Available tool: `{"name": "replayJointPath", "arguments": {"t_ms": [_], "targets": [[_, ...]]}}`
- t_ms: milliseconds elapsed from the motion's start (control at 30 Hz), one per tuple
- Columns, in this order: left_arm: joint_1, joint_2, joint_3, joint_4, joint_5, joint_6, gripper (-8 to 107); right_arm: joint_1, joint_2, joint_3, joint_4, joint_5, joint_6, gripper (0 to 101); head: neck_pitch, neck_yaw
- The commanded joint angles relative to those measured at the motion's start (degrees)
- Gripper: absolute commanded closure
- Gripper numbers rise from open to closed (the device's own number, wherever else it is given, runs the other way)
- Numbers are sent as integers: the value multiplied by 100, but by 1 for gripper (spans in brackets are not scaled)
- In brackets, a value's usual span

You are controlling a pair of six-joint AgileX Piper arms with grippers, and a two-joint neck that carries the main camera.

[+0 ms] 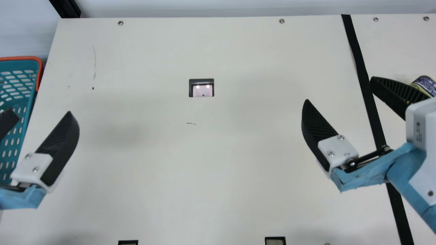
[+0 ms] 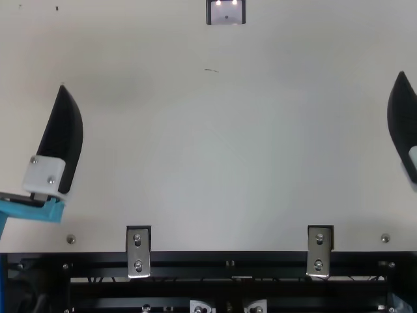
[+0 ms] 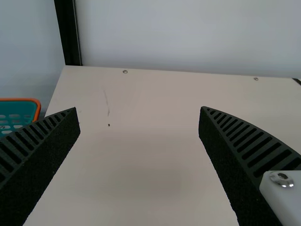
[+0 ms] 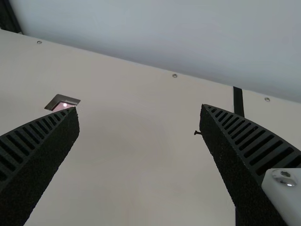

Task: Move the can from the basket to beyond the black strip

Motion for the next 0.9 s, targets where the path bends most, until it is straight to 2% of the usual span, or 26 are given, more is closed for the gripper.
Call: {"name": "replayJointPath", "arguments": {"t_ms": [0,333,600,833,867], "targets": [[21,-172,23,80,121,-91,9,32,-105,96,-52,-8,92,0,-6,11],[123,-758,144,366,565,-352,9,312,-669,618,-231,-190,586,0,-6,11],[225,-1066,210,398,770,-367,9,679,-1223,1131,-250,-710,998,0,-6,11],[298,-1161,224,399,789,-344,9,996,-1741,1638,-319,-1389,1364,0,-6,11],[298,-1161,224,399,807,-344,9,966,-1658,1543,-302,-1212,1315,0,-6,11]]}}
